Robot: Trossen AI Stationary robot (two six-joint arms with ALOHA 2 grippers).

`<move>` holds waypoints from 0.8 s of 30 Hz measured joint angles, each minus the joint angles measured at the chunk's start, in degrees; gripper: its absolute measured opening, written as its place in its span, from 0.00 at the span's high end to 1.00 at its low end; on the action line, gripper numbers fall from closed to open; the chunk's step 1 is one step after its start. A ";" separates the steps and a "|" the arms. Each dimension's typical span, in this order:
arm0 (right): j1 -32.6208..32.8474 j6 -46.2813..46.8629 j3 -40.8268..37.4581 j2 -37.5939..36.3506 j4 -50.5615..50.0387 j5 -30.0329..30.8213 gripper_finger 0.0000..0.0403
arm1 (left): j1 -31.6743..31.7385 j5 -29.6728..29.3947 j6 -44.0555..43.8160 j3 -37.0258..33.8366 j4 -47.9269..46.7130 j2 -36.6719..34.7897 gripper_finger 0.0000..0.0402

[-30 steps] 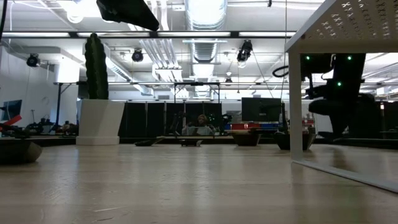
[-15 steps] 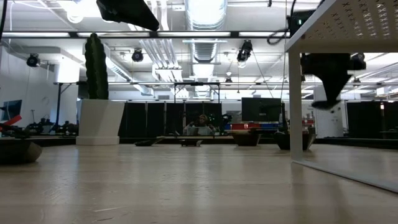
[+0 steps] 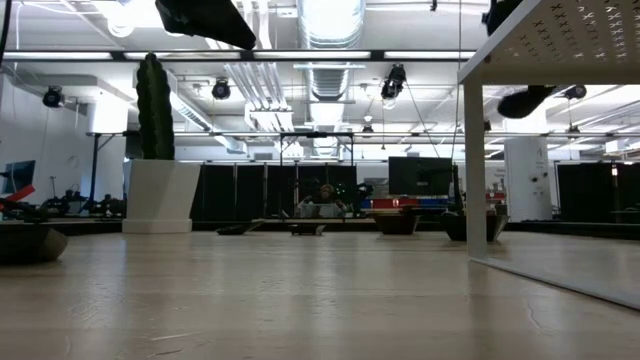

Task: Pick & Place Mini shaped plates
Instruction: Stack the drop-shaped plate on top of the other drop-shaped plate on the shelf

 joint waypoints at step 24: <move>32.40 29.26 12.67 9.91 -3.84 -17.69 0.98 | 0.02 -0.03 2.52 -0.04 0.66 4.05 0.87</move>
